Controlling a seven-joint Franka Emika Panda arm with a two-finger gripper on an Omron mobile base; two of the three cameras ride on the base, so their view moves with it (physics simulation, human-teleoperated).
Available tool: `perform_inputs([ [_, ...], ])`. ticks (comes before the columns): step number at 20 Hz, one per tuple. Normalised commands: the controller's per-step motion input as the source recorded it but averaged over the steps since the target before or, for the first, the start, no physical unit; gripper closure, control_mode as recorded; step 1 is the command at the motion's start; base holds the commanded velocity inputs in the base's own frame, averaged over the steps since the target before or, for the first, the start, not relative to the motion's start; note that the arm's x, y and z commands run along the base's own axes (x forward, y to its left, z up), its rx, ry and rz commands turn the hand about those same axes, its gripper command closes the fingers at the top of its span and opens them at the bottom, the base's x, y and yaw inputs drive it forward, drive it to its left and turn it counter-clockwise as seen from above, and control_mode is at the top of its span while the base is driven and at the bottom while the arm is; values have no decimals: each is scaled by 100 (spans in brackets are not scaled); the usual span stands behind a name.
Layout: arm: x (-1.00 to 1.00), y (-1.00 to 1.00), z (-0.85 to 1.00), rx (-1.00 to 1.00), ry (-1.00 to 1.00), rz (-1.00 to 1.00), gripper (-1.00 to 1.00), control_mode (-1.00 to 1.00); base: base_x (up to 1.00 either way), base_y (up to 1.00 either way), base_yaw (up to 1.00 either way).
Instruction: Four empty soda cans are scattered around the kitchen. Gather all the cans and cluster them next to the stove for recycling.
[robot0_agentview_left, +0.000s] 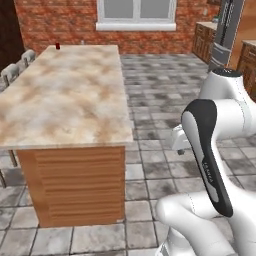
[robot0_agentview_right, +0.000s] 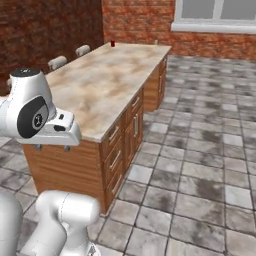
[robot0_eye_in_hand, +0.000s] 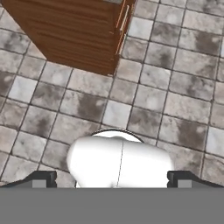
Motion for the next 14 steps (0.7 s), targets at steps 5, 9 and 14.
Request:
perform_inputs([
  [5, 0, 0, 0, 0, 0, 0, -100, 100, 32, 39, -36],
  [9, 0, 0, 0, 0, 0, 0, -100, 100, 25, 48, -33],
  [14, 0, 0, 0, 0, 0, 0, -100, 100, 20, 54, -30],
])
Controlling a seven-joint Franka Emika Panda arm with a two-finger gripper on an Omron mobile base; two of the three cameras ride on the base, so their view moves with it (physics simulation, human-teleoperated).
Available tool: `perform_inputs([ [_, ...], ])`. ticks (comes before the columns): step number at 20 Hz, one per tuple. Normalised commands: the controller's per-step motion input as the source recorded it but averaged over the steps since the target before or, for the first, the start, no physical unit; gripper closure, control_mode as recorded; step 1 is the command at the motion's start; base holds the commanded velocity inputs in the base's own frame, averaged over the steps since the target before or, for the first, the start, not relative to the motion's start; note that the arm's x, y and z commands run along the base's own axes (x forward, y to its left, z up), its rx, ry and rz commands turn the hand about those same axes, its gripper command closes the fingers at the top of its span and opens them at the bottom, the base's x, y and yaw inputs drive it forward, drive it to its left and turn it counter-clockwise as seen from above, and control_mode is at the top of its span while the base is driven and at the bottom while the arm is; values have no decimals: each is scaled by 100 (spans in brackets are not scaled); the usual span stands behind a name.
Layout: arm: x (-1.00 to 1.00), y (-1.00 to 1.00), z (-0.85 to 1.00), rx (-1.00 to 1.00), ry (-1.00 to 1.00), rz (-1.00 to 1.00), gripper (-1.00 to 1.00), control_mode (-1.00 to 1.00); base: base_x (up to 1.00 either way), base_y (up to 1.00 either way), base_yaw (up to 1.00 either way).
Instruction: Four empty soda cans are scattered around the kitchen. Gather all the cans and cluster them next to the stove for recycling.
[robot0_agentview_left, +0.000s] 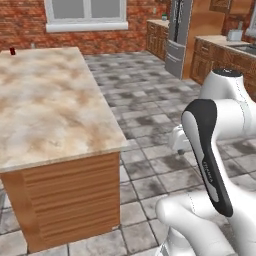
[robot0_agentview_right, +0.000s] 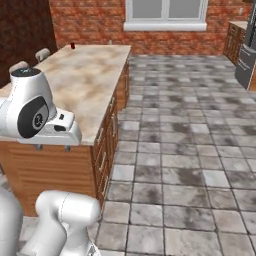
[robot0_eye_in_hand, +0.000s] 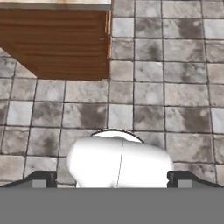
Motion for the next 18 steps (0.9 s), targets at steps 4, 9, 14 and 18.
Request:
perform_inputs([
  [4, 0, 0, 0, 0, 0, 0, -100, 100, 6, 71, -22],
  [9, 0, 0, 0, 0, 0, 0, -100, 100, -6, 90, -9],
  [14, 0, 0, 0, 0, 0, 0, -100, 100, -6, 96, -7],
  [18, 0, 0, 0, 0, 0, 0, -100, 100, -13, 96, -5],
])
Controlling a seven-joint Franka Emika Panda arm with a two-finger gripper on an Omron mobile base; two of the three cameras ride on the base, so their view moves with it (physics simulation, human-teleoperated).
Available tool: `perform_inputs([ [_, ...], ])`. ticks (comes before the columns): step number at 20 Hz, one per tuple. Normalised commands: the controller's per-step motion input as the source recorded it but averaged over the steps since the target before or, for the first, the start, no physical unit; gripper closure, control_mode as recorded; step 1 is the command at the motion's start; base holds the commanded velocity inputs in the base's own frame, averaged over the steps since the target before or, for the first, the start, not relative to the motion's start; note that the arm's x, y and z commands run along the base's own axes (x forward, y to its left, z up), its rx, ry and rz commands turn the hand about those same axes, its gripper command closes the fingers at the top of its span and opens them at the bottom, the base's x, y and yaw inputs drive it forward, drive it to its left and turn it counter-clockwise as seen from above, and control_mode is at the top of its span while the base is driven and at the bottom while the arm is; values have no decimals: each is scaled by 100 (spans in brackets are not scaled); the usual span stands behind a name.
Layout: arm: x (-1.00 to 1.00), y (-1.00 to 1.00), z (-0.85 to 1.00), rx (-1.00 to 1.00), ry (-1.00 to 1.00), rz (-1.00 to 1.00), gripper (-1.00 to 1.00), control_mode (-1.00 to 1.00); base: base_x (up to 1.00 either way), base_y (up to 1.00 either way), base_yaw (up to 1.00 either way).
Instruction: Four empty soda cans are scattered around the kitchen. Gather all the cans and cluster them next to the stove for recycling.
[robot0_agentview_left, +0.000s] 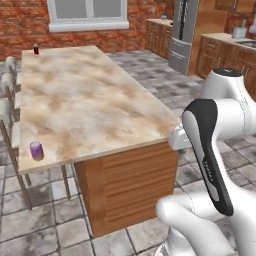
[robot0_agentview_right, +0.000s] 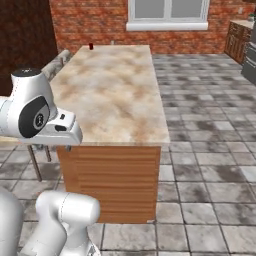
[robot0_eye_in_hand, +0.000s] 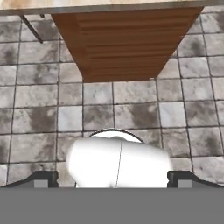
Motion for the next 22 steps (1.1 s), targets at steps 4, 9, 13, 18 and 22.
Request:
perform_inputs([
  [4, 0, 0, 0, 0, 0, 0, -100, 100, -15, 98, -2],
  [9, 0, 0, 0, 0, 0, 0, -100, 100, 1, 96, 0],
  [13, 0, 0, 0, 0, 0, 0, -100, 100, 31, 66, -7],
  [18, 0, 0, 0, 0, 0, 0, -100, 100, 45, 30, 0],
  [22, 0, 0, 0, 0, 0, 0, -100, 100, 42, 57, 10],
])
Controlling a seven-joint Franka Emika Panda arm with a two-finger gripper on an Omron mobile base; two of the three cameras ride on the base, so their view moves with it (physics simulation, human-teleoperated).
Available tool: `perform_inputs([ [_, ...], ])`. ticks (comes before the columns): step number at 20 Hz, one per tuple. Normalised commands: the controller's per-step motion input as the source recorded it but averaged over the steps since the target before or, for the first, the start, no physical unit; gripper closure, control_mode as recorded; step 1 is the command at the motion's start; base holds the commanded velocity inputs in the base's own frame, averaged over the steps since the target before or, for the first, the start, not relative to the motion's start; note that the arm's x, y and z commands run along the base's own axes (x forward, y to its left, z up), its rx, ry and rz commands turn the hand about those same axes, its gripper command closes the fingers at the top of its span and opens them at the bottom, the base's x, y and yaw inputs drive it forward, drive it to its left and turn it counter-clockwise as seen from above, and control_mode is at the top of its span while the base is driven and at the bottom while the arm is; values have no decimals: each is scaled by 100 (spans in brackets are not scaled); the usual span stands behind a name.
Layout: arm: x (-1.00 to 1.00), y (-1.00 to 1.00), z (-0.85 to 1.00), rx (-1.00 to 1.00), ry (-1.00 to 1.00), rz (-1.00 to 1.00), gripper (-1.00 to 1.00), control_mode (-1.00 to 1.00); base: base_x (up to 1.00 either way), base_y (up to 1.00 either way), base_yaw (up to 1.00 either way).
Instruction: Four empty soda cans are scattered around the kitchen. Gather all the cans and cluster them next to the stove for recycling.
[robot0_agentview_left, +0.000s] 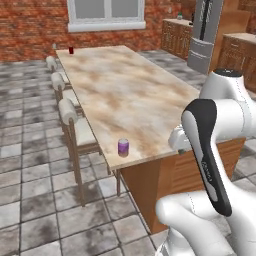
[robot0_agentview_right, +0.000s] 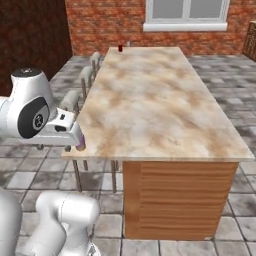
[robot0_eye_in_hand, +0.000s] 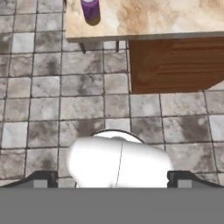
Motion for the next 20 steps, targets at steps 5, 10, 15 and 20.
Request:
perform_inputs([
  [5, 0, 0, 0, 0, 0, 0, -100, 100, 2, 51, 16],
  [10, 0, 0, 0, 0, 0, 0, -100, 100, 1, 12, 23],
  [15, 0, 0, 0, 0, 0, 0, -100, 100, 16, -2, 31],
  [20, 0, 0, 0, 0, 0, 0, -100, 100, 17, -20, 31],
])
